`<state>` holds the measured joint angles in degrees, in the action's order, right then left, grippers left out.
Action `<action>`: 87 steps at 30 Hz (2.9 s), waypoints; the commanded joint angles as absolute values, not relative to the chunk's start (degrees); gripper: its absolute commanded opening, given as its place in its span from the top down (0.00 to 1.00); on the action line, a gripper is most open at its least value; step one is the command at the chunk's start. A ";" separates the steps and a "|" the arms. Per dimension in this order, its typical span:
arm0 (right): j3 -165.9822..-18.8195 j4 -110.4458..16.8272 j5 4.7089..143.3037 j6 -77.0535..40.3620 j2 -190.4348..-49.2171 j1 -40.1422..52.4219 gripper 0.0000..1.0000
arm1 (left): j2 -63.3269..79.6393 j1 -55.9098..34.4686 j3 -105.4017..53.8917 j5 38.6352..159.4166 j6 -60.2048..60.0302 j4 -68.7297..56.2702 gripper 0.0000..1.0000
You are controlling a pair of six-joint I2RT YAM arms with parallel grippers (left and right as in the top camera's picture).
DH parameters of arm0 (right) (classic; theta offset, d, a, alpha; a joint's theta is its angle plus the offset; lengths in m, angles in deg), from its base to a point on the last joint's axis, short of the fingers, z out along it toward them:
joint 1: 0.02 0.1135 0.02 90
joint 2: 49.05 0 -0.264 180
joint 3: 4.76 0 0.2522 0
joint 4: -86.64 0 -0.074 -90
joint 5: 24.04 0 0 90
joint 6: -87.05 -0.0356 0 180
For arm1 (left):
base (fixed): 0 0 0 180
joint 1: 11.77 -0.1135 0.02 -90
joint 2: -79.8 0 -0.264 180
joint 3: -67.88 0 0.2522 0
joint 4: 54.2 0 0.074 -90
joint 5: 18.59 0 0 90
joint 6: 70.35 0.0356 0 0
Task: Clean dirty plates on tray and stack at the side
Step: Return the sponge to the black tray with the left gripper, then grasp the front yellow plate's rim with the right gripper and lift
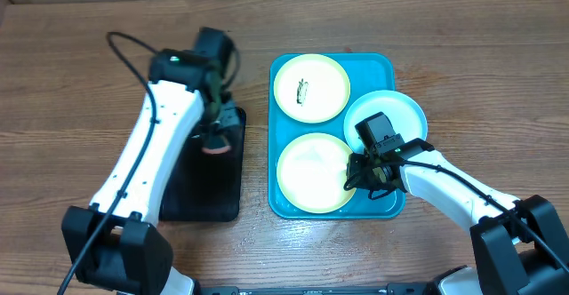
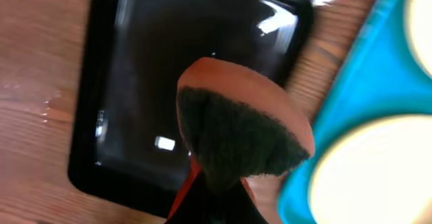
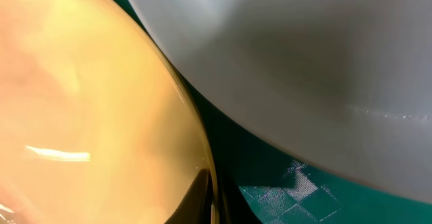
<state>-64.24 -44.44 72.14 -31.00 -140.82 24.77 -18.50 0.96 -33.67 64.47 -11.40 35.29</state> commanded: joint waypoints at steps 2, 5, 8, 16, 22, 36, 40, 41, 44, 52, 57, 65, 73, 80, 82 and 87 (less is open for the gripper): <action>-62.40 -42.86 67.53 -30.21 -142.94 24.64 0.96 | -18.80 -1.29 -24.92 62.44 -9.43 30.65 0.96; -62.40 -42.86 67.53 -30.21 -142.94 24.64 0.96 | -18.80 -1.40 -20.40 62.50 -9.45 26.30 0.96; -62.40 -42.86 67.53 -30.19 -142.94 24.64 0.96 | -18.80 -1.40 -17.80 63.73 -9.41 23.79 0.96; -62.40 -42.86 67.53 -30.19 -142.94 24.64 0.96 | -18.70 -1.33 -18.56 63.95 -7.94 22.04 0.96; -62.40 -42.89 67.53 -30.19 -142.94 24.64 0.96 | -19.96 -1.18 -11.59 63.68 -7.97 13.71 0.96; -62.40 -43.08 67.53 -30.19 -142.94 24.64 0.96 | -24.81 -1.25 -4.60 66.07 -5.58 4.34 0.96; -62.40 -43.30 67.53 -30.19 -142.94 24.64 0.96 | -24.64 -1.25 -5.84 66.57 -5.61 6.04 0.96; -62.40 -43.39 67.50 -30.19 -142.94 24.64 0.96 | -24.64 -1.25 -6.37 66.61 -5.61 6.61 0.97; -62.40 -43.43 67.50 -30.19 -142.94 24.64 0.96 | -24.27 -1.25 -8.58 66.83 -5.61 8.82 0.96; -67.39 -36.61 67.39 -29.49 -141.50 24.66 0.96 | -24.22 -1.27 -11.72 67.60 -5.63 12.01 0.85; -72.37 -29.53 63.55 -29.03 -140.01 24.66 0.96 | -22.91 -1.29 -12.58 69.15 -6.07 13.87 0.00; -82.34 -22.87 62.74 -23.46 -139.90 25.78 0.96 | -11.81 -2.69 -19.50 70.39 -6.11 20.99 0.00; -97.64 -16.77 49.93 -22.02 -139.90 34.87 0.96 | 3.42 -13.03 -29.14 70.57 -6.09 30.39 0.00; -101.42 -27.50 42.52 -19.81 -140.12 48.77 0.96 | 13.13 -22.49 -32.03 71.49 -6.04 34.89 0.00; -101.42 -30.78 39.29 -19.81 -140.75 52.16 0.96 | 15.10 -23.69 -32.03 71.49 -6.04 36.01 0.00; -101.37 -38.23 29.60 -19.81 -144.27 58.24 0.96 | 18.51 -24.20 -32.03 71.25 -6.00 37.17 0.00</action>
